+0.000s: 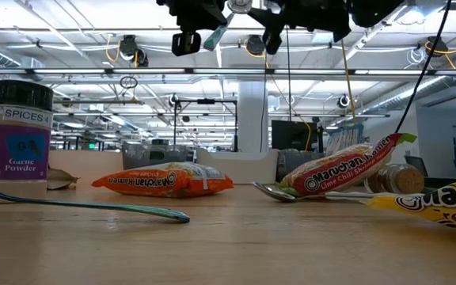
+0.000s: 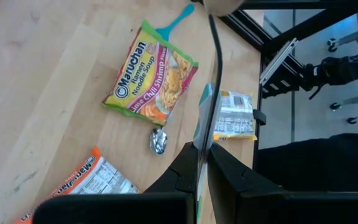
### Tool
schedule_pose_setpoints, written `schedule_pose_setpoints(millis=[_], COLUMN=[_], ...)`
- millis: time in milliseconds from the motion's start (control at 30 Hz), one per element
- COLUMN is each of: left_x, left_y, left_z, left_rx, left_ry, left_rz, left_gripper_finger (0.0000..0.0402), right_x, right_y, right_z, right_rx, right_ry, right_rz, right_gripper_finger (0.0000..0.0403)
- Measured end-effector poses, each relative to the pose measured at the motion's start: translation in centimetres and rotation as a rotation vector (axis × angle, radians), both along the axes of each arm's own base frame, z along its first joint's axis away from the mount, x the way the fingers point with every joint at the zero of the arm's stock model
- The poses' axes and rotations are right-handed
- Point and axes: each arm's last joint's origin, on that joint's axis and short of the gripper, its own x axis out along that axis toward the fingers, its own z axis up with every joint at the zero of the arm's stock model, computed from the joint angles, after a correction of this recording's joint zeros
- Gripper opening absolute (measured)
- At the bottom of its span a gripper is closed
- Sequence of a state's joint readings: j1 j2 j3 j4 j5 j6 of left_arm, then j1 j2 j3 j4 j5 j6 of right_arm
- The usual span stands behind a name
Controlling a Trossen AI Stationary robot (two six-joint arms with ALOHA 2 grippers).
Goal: Pick & Place Food Item
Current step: Put the bottom blue spoon into the white bin
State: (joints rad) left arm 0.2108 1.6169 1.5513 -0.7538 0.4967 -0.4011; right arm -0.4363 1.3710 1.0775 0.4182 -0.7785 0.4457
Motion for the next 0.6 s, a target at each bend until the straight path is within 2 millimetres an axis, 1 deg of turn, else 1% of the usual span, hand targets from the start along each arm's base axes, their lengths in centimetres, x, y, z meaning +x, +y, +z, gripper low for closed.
schedule_pose_setpoints(millis=[167,367,600], left_x=[0.0,0.0,-0.04], left_y=[0.0,0.0,-0.03], left_z=[0.0,0.0,-0.02], left_rx=[0.0,0.0,-0.006], left_ry=[0.0,0.0,0.002], left_rz=[0.0,0.0,-0.008], left_gripper_finger=[0.0015,0.0015,0.0015], right_x=[0.43,0.51,0.5], right_y=[-0.03,-0.08,-0.13], right_z=[-0.41,-0.38,-0.23], right_rx=[-0.004,-0.011,-0.016], right_ry=[0.006,-0.004,-0.019], right_rz=[-0.018,-0.022,-0.043], right_gripper_finger=[0.013,0.0128,0.0099])
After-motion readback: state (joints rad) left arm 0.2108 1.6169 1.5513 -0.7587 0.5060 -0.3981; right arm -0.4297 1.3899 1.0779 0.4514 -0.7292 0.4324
